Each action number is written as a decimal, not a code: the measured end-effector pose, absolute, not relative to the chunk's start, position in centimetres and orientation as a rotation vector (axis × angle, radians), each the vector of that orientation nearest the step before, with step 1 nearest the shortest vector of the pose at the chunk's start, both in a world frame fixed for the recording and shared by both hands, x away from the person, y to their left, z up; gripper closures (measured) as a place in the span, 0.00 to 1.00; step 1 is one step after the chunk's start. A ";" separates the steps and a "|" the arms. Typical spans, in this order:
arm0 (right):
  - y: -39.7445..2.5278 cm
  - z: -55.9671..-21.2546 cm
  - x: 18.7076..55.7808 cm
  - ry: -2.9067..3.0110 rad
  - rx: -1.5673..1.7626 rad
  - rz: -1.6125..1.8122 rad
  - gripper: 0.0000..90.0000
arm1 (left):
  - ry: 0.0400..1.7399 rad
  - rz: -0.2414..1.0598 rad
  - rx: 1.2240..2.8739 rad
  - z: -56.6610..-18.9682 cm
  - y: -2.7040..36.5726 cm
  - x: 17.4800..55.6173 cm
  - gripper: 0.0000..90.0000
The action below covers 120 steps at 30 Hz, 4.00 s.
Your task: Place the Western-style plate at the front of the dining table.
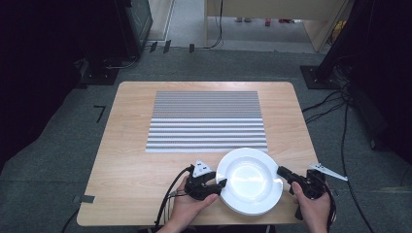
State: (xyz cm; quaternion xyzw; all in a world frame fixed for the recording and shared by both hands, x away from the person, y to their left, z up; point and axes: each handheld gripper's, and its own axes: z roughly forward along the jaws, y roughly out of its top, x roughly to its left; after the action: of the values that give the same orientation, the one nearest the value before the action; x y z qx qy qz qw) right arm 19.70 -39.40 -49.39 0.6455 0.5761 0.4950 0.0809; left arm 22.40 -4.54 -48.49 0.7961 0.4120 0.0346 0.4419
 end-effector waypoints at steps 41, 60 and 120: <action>-38.8 -49.4 19.6 1.635 1.871 1.633 0.89 | 1.033 0.090 1.958 -48.4 -4.6 22.4 0.55; -38.6 -50.1 19.8 1.661 1.891 1.697 0.86 | 1.039 0.127 1.931 -47.9 -4.3 22.1 0.62; -38.0 -50.4 20.0 1.731 1.998 1.836 0.78 | 1.048 0.143 1.813 -48.4 -3.0 22.7 0.71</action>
State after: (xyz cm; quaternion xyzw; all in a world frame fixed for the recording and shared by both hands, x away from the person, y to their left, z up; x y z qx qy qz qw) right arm 19.96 -38.02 -50.45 0.6203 0.5374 0.5701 -0.0383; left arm 22.68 -2.98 -48.45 0.7491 0.4331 0.0590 0.4978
